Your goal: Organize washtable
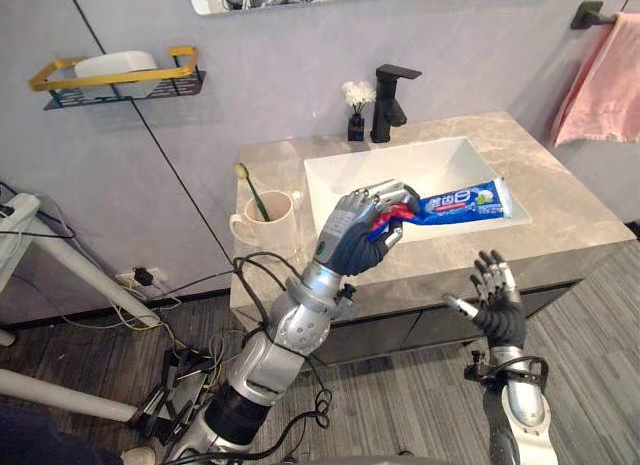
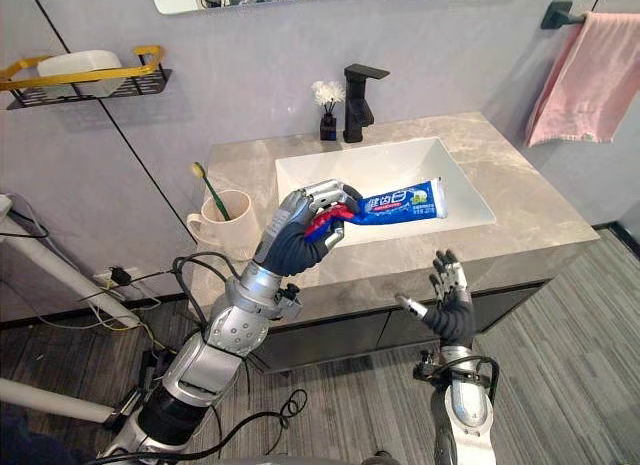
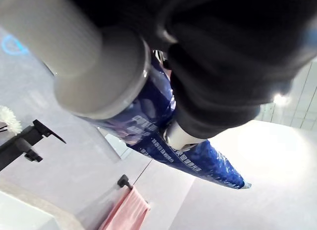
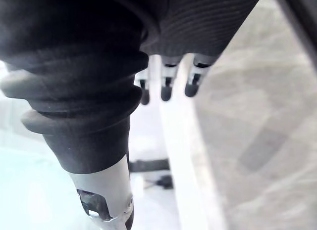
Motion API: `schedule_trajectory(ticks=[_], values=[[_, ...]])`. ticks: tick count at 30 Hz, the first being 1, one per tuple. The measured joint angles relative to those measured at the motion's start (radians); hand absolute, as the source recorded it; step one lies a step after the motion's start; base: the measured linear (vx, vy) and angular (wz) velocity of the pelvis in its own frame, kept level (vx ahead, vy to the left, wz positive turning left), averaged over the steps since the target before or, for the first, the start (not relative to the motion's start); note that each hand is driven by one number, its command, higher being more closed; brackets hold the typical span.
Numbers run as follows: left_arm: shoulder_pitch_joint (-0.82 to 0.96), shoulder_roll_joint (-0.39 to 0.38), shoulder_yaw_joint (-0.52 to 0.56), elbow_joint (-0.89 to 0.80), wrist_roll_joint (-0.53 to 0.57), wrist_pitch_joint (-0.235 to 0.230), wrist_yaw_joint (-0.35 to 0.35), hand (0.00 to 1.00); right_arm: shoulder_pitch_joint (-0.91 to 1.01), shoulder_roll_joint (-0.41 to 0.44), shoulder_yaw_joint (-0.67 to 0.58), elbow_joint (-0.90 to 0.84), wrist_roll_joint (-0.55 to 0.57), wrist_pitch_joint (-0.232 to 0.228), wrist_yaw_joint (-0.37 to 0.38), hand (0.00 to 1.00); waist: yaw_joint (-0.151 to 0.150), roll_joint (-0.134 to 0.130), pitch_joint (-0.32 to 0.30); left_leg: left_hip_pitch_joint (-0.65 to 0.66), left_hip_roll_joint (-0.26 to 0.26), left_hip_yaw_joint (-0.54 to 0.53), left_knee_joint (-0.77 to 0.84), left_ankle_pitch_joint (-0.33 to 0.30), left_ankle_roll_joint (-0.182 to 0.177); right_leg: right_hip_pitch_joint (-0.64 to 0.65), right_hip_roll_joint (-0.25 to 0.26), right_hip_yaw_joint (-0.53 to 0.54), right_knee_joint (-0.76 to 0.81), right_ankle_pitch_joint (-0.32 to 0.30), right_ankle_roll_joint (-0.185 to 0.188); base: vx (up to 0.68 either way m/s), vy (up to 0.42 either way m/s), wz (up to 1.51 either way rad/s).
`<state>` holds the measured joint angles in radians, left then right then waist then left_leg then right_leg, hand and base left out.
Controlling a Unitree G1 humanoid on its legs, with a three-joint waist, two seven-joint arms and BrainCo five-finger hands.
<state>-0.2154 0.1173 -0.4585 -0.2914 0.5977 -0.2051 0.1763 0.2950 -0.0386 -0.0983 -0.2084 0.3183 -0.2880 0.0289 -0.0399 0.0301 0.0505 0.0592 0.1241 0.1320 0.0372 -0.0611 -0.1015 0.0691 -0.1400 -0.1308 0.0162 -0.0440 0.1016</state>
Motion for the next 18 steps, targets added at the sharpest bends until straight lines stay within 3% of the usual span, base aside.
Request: schedule_trajectory(ticks=[5,8,18], values=[[0.039,-0.019,-0.011,-0.018,-0.019,0.000,0.002,1.00,0.006,0.032,0.152,-0.130,0.306,-0.054,0.059,0.00,0.007,0.001,-0.004,0.000,0.000,-0.003,0.000,0.001,0.000,0.000,0.000,0.000,0.000,0.005,0.005,-0.05,0.001,0.00],[0.039,-0.038,-0.023,-0.018,-0.037,0.000,0.016,1.00,0.004,0.034,0.230,-0.134,0.425,-0.054,0.080,0.00,0.023,-0.005,-0.026,-0.003,-0.001,-0.003,0.001,0.002,0.001,-0.002,0.000,0.000,-0.001,0.005,0.005,0.00,0.000,0.00],[0.017,-0.042,-0.058,0.052,-0.045,0.007,0.087,1.00,-0.134,0.042,0.487,-0.133,0.560,-0.057,0.054,0.00,0.057,-0.036,-0.053,-0.014,-0.004,-0.025,0.009,0.002,0.003,0.003,-0.002,-0.016,-0.002,0.005,0.005,0.00,0.003,0.05]])
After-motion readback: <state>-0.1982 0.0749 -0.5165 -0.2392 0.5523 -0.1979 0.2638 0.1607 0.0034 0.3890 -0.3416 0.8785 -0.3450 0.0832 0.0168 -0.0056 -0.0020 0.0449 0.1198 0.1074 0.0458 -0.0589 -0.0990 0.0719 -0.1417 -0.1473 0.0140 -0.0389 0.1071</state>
